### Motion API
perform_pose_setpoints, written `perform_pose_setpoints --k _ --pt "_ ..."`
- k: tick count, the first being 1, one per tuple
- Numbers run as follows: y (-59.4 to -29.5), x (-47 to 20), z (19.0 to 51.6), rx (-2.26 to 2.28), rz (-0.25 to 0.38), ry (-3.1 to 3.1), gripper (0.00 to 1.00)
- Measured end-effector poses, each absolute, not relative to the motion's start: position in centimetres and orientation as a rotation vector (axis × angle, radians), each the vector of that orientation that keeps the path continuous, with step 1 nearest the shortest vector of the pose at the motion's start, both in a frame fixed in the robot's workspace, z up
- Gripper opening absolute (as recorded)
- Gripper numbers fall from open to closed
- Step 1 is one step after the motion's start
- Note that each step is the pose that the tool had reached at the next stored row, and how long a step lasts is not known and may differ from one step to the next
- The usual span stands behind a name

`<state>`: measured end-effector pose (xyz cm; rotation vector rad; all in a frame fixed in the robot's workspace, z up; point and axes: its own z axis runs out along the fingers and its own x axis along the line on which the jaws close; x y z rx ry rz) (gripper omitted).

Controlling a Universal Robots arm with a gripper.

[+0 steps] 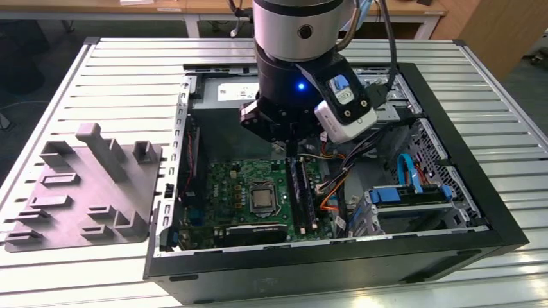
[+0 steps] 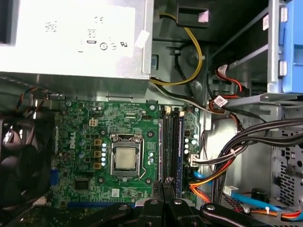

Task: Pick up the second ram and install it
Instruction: 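Insert the second ram into the second slot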

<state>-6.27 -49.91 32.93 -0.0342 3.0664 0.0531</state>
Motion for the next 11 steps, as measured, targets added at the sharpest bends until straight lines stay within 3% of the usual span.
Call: perform_pose_setpoints --k 11 --pt "-49.91 -6.26 32.68 0.014 0.055 3.066 0.11"
